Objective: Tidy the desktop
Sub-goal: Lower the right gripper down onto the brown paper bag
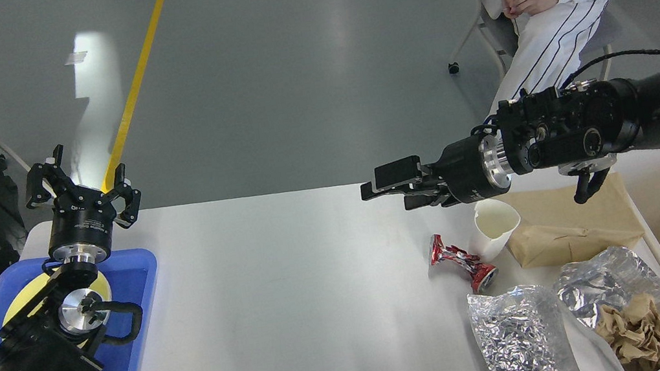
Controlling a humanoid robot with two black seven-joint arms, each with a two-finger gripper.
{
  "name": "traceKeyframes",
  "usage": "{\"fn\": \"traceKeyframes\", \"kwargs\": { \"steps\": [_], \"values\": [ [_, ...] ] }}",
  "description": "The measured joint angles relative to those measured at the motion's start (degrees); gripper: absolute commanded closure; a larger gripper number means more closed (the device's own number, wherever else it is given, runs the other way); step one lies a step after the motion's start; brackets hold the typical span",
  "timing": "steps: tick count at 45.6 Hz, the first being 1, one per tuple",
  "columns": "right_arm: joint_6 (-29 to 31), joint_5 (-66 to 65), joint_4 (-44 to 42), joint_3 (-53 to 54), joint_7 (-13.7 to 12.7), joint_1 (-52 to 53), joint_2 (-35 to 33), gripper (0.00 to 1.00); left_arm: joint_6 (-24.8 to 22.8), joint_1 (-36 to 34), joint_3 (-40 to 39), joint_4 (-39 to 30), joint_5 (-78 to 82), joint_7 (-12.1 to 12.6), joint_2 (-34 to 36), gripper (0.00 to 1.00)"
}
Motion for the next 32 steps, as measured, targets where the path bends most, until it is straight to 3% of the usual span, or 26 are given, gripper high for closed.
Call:
{"fn": "traceKeyframes", "kwargs": {
  "steps": [16, 24, 32],
  "values": [
    [0.0, 0.3, 0.5, -6.6, 0.0, 6.4, -0.7, 0.00, -0.1, 0.0, 0.0, 0.0, 0.0, 0.0, 0.0, 0.03],
    [0.4, 0.3, 6.9, -6.5, 0.1, 6.4, -2.2, 0.00, -0.1, 0.0, 0.0, 0.0, 0.0, 0.0, 0.0, 0.03],
    [8.3, 0.2, 13.0, -6.7, 0.0, 6.3, -4.5, 0.00, -0.1, 0.0, 0.0, 0.0, 0.0, 0.0, 0.0, 0.03]
  ]
}}
